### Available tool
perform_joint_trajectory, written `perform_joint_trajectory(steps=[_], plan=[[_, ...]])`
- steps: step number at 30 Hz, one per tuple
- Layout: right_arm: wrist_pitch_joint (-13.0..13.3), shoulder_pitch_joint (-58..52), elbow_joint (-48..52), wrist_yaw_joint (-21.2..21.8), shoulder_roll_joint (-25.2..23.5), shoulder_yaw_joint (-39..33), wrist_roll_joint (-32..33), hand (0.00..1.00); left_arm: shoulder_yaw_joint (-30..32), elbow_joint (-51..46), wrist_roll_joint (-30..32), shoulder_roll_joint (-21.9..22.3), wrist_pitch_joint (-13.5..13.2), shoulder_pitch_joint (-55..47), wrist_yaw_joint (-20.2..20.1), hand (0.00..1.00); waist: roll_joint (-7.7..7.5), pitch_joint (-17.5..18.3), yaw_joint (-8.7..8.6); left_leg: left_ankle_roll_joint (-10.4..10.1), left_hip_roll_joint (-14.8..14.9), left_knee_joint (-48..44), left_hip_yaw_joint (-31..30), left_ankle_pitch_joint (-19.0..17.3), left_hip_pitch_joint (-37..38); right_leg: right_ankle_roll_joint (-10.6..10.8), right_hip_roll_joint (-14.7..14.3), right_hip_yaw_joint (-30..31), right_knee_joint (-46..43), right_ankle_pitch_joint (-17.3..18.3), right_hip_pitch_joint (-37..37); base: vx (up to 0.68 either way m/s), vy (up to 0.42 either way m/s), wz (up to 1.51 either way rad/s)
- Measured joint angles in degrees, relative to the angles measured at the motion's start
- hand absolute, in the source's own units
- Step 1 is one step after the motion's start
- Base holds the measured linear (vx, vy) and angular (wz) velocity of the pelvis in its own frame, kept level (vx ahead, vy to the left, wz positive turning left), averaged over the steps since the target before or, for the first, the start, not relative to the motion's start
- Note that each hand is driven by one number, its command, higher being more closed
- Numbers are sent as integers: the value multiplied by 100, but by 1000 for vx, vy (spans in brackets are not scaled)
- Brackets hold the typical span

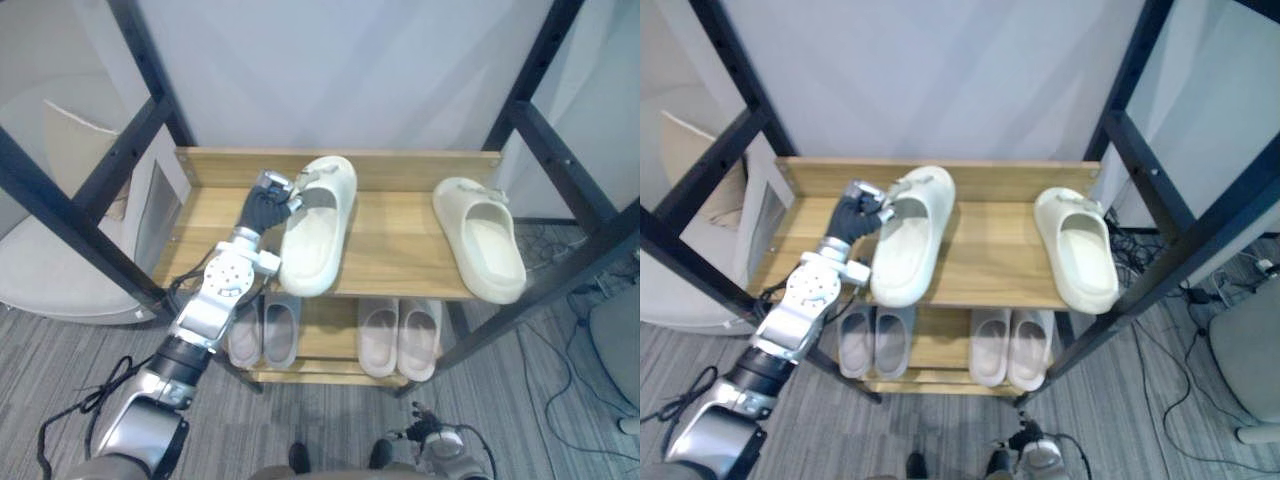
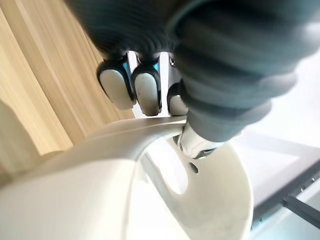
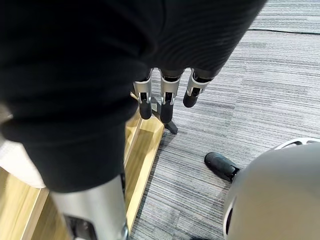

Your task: Organize the slippers on the shoe rack

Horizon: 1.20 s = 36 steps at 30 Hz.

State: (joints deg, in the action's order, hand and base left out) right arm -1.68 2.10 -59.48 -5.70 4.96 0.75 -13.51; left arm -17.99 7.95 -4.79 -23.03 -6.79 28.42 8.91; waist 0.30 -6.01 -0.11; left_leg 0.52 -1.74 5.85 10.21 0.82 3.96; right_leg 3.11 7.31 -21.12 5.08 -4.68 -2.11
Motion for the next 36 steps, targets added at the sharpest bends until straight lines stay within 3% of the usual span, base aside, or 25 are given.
perform_joint_trajectory(steps=[14, 22, 32, 33, 36], plan=[[0, 1, -2, -124, 17, 0, 15, 0, -456, 19, -148, 402, -3, 4, 97, 100, 115, 20, -137, -2, 13, 0, 0, -2, 2, 2, 4, -11, 36, -1, 0, 0, 0, 0], [9, 9, -1, -179, 24, -57, 76, 0, -791, 517, -128, 733, 58, 171, 97, 100, 228, -7, -332, -16, 19, 1, 37, -11, 0, 4, 6, 20, 42, -2, 16, 0, 0, 0], [11, 26, 2, -227, 56, -266, 122, 0, -779, 801, 23, 855, 99, 532, 119, 100, 332, -45, -463, -67, 35, 0, 136, -49, -62, 15, -8, 97, 45, -14, 118, 12, 3, -5], [11, 28, 2, -243, 65, -283, 122, 0, -776, 864, 22, 858, 88, 587, 150, 0, 333, -46, -483, -69, 34, 0, 136, -50, -75, 15, -7, 97, 46, -14, 140, 0, 0, 0], [12, 46, 3, -288, 75, -290, 144, 0, -724, 1028, 19, 858, 94, 767, 244, 0, 348, -54, -511, -68, 32, -1, 143, -49, -156, 17, -6, 100, 46, -24, 210, 0, 0, 0]])
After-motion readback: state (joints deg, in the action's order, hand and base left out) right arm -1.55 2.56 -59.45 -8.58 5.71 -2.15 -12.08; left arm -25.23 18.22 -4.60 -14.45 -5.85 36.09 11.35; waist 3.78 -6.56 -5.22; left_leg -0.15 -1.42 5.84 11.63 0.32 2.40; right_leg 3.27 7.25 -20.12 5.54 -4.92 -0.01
